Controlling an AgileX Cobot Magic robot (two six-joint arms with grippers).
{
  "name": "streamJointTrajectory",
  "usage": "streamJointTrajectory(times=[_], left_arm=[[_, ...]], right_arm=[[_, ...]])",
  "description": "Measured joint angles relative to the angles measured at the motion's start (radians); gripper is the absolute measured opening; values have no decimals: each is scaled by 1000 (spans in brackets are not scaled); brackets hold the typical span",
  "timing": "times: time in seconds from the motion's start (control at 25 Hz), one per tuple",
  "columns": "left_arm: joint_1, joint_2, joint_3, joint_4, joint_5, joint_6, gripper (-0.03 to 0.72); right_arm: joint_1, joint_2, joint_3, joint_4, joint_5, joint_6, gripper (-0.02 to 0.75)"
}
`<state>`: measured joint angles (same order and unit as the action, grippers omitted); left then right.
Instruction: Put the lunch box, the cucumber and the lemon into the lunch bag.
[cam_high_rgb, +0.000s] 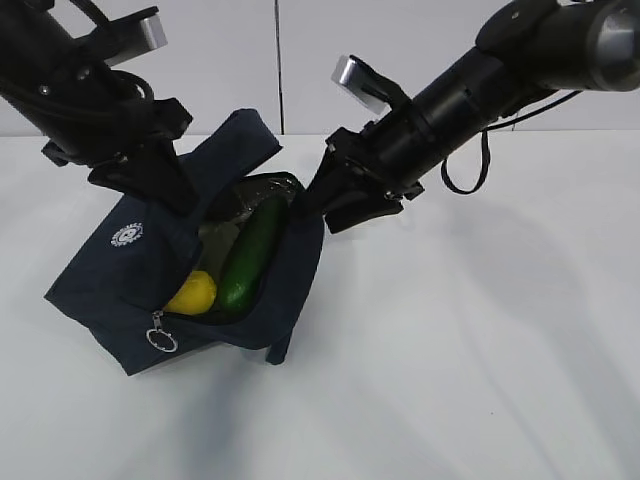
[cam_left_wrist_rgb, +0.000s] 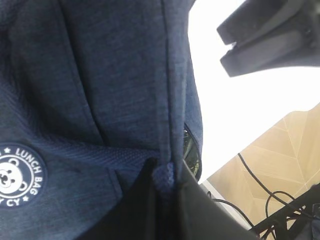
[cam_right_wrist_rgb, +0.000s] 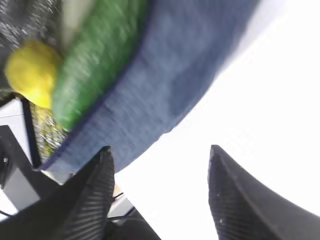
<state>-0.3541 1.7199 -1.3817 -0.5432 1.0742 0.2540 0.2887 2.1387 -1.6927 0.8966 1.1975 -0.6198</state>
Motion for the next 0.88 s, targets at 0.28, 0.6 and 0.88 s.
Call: streamJointTrajectory(times=[0.28, 0.6, 0.88], left_arm=[[0, 0, 0, 0, 0, 0, 13], [0, 0, 0, 0, 0, 0, 13], [0, 0, 0, 0, 0, 0, 13]], right_arm=[[-2, 0, 55, -81, -3, 69, 449], [-2, 0, 210, 126, -89, -42, 449], [0, 0, 232, 199, -165, -79, 449]])
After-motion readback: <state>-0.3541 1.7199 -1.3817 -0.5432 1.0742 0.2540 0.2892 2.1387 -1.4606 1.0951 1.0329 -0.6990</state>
